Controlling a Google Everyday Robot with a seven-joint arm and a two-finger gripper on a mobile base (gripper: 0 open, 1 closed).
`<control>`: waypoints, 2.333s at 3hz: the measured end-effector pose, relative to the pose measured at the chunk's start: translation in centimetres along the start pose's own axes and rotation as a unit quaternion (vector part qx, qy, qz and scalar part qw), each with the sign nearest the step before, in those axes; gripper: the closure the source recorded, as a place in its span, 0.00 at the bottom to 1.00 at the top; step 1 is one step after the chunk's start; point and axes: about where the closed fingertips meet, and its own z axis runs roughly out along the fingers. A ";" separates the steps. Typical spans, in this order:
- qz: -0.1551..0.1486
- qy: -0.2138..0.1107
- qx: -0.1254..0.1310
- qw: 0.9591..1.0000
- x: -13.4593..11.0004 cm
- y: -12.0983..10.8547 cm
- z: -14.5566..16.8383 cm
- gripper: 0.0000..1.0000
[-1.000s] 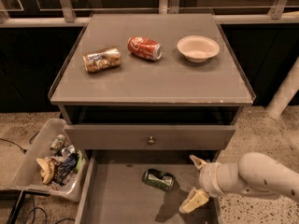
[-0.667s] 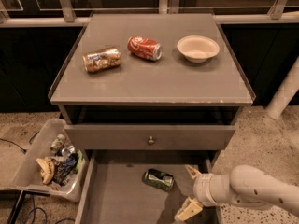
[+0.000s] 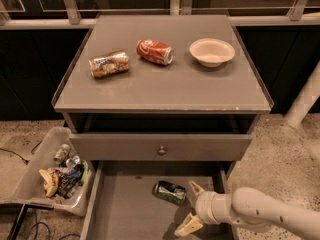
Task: Pick green can from middle drawer and place on counter
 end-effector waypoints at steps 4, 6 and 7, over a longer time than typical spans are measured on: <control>-0.021 -0.024 0.012 0.999 -2.0 -3.0 5.7 0.00; -0.010 -0.021 0.026 0.999 0.1 -5.3 8.7 0.00; 0.003 -0.019 0.025 1.000 0.9 -6.2 10.2 0.00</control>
Offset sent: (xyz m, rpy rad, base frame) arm 0.0429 0.0377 -0.0146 0.0263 -0.0556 0.0277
